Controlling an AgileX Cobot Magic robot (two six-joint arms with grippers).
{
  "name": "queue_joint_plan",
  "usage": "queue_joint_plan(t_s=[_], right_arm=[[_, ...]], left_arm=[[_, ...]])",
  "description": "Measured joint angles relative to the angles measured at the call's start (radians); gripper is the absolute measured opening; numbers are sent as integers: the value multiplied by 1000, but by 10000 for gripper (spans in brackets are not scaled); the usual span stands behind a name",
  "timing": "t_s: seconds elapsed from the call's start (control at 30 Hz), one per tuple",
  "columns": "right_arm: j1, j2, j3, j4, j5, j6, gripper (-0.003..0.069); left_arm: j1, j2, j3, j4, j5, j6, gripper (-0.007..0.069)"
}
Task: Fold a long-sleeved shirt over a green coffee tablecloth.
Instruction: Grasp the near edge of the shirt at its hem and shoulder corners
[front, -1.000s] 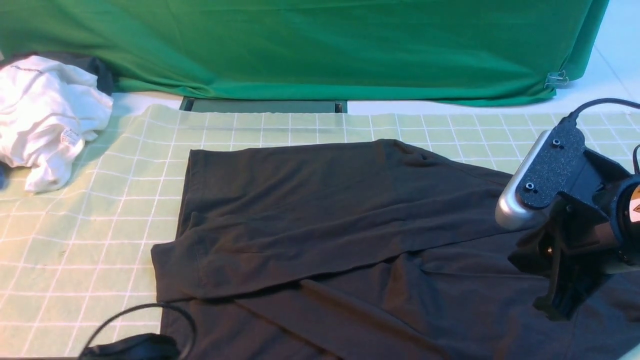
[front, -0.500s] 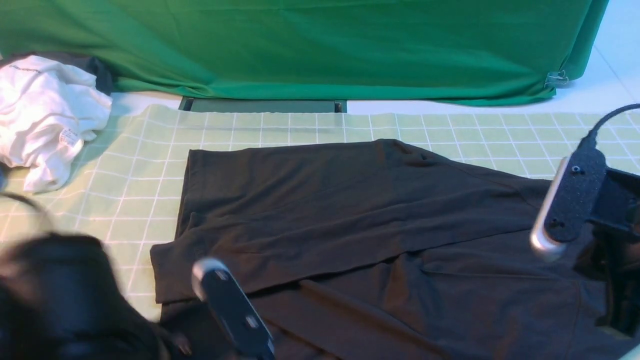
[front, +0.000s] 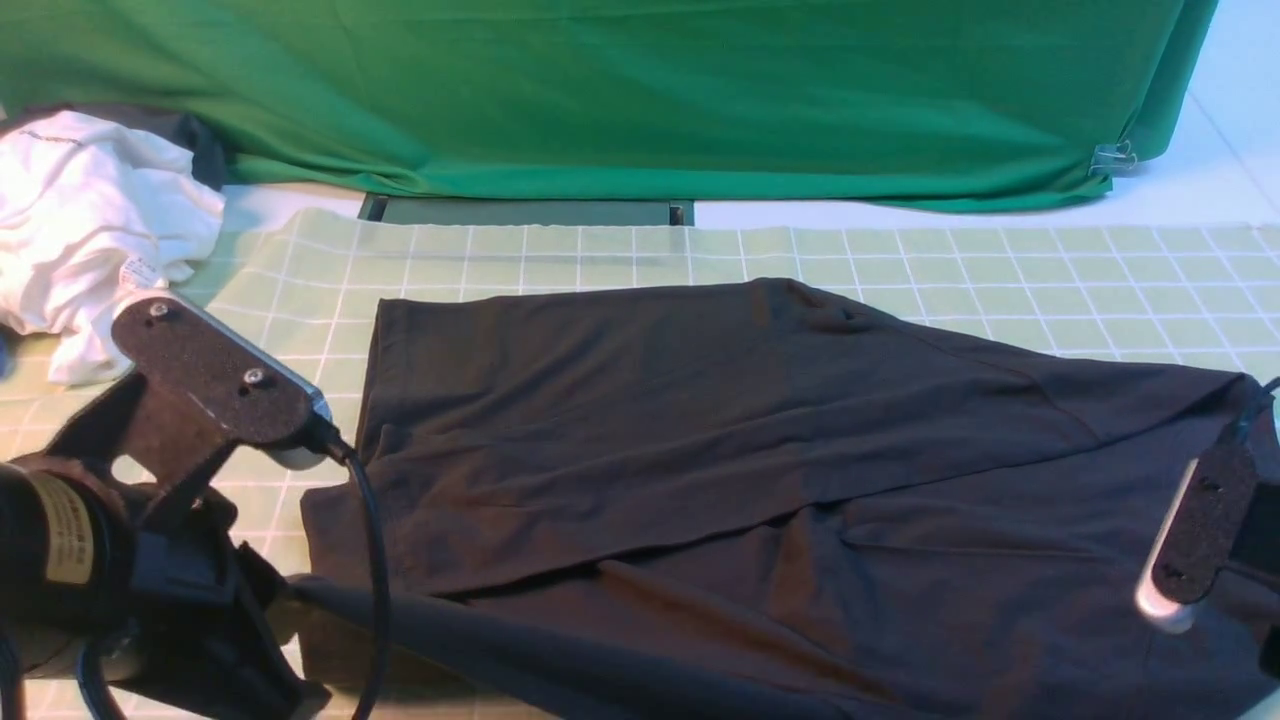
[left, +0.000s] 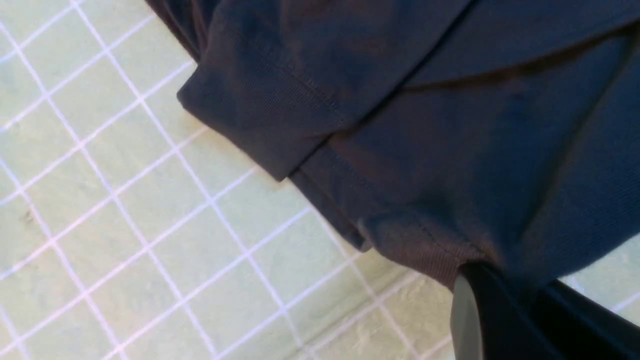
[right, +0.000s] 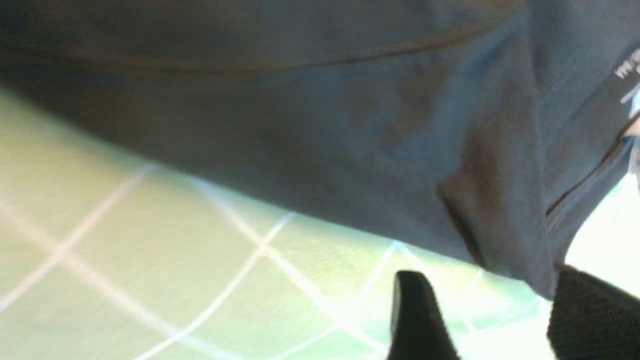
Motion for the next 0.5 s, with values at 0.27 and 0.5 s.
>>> queue_joint_plan(t_s=[0.27,0.5], right_arm=[[-96,211,12,-56,-89,15,347],[-98,264,-1,-82,-103,20,129]], left_arm=[[7,0,0,-55,-42,50,-22],[7,0,0,-59,-43,54,-22]])
